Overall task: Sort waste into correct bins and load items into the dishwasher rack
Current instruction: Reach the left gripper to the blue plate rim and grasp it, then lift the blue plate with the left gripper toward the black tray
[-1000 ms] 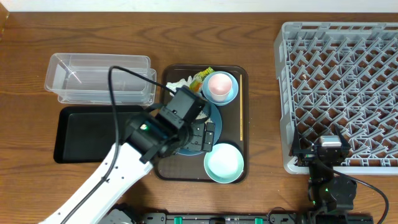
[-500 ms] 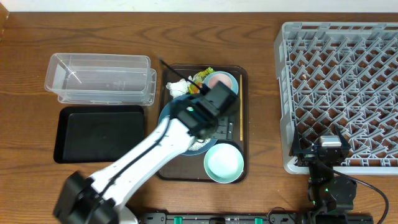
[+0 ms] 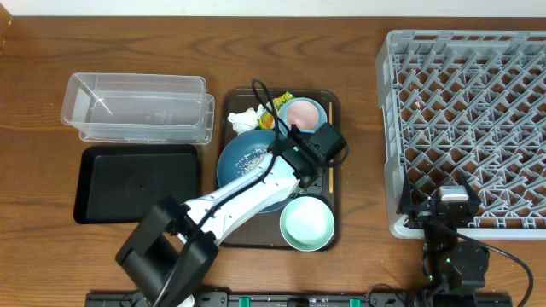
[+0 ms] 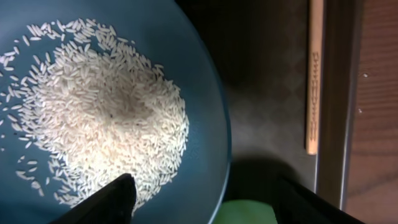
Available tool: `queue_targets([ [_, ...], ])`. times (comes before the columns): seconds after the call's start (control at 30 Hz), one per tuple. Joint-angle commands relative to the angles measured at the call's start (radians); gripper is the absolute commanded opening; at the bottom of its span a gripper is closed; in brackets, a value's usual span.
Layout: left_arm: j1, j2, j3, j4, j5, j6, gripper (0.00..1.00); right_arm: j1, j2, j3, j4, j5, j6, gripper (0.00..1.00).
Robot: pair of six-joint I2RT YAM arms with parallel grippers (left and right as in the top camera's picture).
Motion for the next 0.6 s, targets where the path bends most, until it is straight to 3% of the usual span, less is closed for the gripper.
queue_targets([
  [0.0,-0.016,0.029,0.012,0.005,-0.031,-0.024,0.69,-0.001,-0.006,-0.002,-0.005,-0.003,0.011,0.99],
  [0.3,-0.06,0.088,0.011,0.034,-0.106,-0.035,0.66,-0.001,-0.006,-0.002,-0.005,-0.003,0.011,0.99],
  [0.57,-0.06,0.095,0.011,0.037,-0.11,-0.043,0.52,-0.001,-0.006,-0.002,-0.005,-0.003,0.011,0.99],
])
